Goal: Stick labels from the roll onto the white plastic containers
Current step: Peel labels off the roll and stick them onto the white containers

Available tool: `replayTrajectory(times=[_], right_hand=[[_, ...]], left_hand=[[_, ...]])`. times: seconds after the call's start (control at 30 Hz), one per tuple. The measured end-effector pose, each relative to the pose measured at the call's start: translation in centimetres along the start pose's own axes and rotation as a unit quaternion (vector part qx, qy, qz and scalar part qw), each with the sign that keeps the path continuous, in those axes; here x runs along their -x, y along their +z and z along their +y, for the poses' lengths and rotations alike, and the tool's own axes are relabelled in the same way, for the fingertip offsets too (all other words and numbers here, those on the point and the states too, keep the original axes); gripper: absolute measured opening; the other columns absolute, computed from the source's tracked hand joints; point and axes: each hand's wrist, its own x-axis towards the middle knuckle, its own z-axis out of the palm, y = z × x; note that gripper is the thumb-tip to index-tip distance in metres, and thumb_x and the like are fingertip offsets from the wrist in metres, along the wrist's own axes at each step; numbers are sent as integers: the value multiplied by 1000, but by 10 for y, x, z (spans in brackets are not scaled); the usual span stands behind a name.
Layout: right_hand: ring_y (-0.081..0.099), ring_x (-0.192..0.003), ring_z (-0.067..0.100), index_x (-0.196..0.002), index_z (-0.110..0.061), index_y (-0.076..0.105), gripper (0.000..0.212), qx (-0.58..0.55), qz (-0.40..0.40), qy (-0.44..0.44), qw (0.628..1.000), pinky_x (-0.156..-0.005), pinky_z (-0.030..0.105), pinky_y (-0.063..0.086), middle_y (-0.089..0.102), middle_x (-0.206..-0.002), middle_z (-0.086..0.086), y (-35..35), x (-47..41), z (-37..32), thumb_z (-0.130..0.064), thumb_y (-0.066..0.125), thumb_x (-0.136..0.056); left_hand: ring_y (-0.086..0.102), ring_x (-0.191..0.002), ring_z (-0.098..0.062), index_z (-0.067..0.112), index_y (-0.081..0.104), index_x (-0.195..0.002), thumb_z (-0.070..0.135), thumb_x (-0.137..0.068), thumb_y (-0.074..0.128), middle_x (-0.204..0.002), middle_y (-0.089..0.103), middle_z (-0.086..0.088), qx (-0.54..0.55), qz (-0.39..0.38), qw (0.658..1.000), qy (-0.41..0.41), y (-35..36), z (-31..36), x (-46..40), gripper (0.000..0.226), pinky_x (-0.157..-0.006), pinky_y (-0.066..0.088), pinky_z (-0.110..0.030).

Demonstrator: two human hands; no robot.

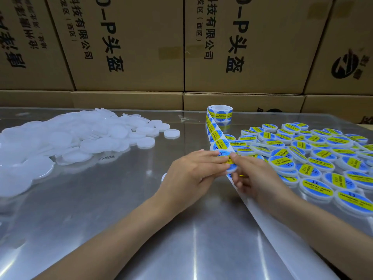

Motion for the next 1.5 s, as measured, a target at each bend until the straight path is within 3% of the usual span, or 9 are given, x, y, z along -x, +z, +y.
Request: replayTrajectory(times=[0.2, 0.37, 0.5, 0.6, 0.7, 0.8, 1.07, 1.33, 1.5], right_hand=[[69, -60, 7, -90, -14, 58, 19, -68, 84, -26, 994, -51, 17, 53, 73, -72, -6, -29, -11, -6, -33, 55, -94], [69, -80, 10, -91, -11, 64, 10, -68, 82, 43, 993, -65, 24, 50, 70, -100, 0, -56, -26, -3, -14, 55, -92], [69, -64, 5, -94, -14, 64, 8, -5, 63, 70, 996, -58, 21, 49, 74, -86, -2, -59, -28, -4, -19, 58, -91], [61, -50, 4, -83, -14, 63, 6, 120, 81, -27, 989, -50, 17, 49, 71, -77, 2, -47, -26, -1, -13, 61, -88], [64, -75, 8, -79, -22, 63, 10, 358, 95, -165, 914, -72, 29, 50, 69, -84, -6, -37, -24, 8, -15, 64, -85], [61, -97, 16, -96, -28, 61, 9, 516, 71, -191, 832, -78, 33, 46, 69, -98, -9, -32, -20, 19, -26, 58, -88], [59, -104, 3, -107, -23, 59, 21, 479, -31, -262, 837, -85, 18, 43, 67, -107, -17, -24, -13, 19, -23, 63, -87], [52, -107, 4, -106, -28, 59, 25, 499, -74, -310, 806, -92, 22, 40, 63, -102, -21, -19, -8, 18, -31, 69, -83], [45, -116, 4, -118, -31, 56, 36, 519, -69, -303, 796, -94, 17, 33, 57, -118, -15, -21, -11, 21, -40, 64, -84]], left_hand=[[67, -82, -20, 15, 76, -90, 15, -83, 70, -96, 73, 4, -33, -25, 999, -16, -3, -7, 2, 10, -67, 55, -32], [65, -85, -22, 21, 76, -88, 19, -84, 68, -96, 71, 8, -63, -107, 990, -70, -4, -6, 4, 9, -68, 54, -35], [56, -101, -14, 29, 71, -105, 33, -92, 55, -112, 64, 14, -94, -155, 975, -131, -4, -10, 6, 21, -79, 43, -26], [50, -112, -10, 29, 61, -122, 46, -92, 49, -125, 56, 15, -112, -192, 961, -164, 0, -13, 8, 36, -88, 36, -22], [40, -127, -10, 25, 47, -136, 59, -89, 46, -140, 45, 11, -93, -227, 943, -226, 3, -17, 11, 58, -103, 30, -23], [25, -140, -11, 24, 34, -144, 69, -83, 44, -152, 30, 5, -77, -256, 920, -287, 6, -20, 14, 77, -114, 21, -31], [42, -126, -3, 33, 40, -139, 68, -69, 61, -137, 45, 18, 59, -218, 931, -286, 6, -17, 10, 81, -103, 39, -36], [33, -133, 0, 36, 42, -137, 77, -70, 55, -143, 41, 21, -15, -302, 916, -264, 6, -17, 8, 80, -115, 12, -45], [26, -137, 0, 38, 37, -142, 67, -77, 58, -148, 34, 21, 21, -352, 896, -268, -1, -25, 5, 74, -114, 7, -43]])
